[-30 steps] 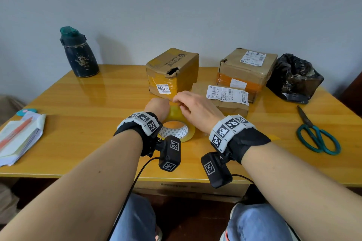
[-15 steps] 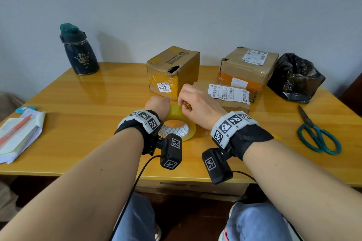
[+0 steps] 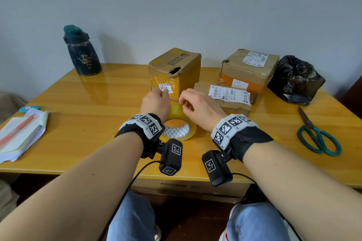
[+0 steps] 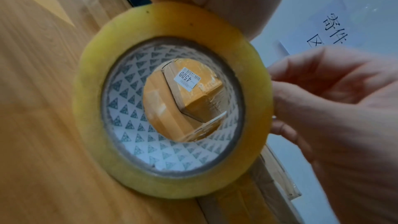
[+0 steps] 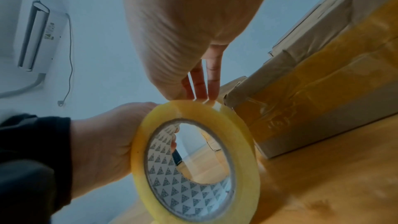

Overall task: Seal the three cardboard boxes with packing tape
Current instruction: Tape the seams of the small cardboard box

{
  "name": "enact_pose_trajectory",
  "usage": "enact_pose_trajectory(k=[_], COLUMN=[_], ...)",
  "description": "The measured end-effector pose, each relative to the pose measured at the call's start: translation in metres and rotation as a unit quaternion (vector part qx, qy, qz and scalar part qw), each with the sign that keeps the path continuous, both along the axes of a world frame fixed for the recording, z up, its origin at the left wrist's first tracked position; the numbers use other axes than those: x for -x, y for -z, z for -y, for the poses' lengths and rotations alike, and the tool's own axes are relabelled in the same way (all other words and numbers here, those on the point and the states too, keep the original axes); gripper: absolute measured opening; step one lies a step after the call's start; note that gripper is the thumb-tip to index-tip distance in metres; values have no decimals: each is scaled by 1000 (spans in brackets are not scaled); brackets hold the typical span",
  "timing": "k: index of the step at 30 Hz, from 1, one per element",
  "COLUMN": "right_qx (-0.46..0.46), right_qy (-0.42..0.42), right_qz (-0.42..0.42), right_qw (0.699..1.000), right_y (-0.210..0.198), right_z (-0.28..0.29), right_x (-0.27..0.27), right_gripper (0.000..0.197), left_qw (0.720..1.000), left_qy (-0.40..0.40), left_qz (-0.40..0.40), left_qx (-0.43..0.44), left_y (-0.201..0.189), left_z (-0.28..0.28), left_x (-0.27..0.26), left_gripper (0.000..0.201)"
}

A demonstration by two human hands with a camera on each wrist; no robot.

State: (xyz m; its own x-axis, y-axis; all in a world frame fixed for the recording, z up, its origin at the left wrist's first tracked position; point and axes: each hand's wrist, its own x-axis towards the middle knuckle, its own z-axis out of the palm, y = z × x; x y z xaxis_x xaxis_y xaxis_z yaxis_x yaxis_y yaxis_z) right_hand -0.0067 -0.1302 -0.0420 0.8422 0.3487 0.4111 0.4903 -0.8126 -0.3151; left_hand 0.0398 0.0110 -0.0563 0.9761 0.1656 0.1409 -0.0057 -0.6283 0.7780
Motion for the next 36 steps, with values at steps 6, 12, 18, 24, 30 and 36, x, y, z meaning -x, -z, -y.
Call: enact_pose_trajectory(k=[6,12,18,24,30,36], right_qx=[1,25,31,7,11,-64], right_qy=[35,63,11,17,51,100], right_qz=[-30,-10,3,34,21,-14], right_qw=[999,998,999,999,998,993], right_y=[-6,-7,-8,-6,-7,-6], right_z=[-5,-14,-10,-16,-18,-14], right_x=[-2,2,7,9,7,0], right_gripper=[12,13,11,12,11,9], left_qw=[998,995,994,990,977,971], left_qy=[12,22,38,17,119,197], left_qz=[44,77,79,104,130,132], left_qx=[32,60,63,90,118,18], left_y=[6,11,11,7,13,24], left_z=[-2,-7,-9,-8,-2,-9], left_x=[5,4,3,8,27,26], left_gripper=[38,26,20,19,34,68])
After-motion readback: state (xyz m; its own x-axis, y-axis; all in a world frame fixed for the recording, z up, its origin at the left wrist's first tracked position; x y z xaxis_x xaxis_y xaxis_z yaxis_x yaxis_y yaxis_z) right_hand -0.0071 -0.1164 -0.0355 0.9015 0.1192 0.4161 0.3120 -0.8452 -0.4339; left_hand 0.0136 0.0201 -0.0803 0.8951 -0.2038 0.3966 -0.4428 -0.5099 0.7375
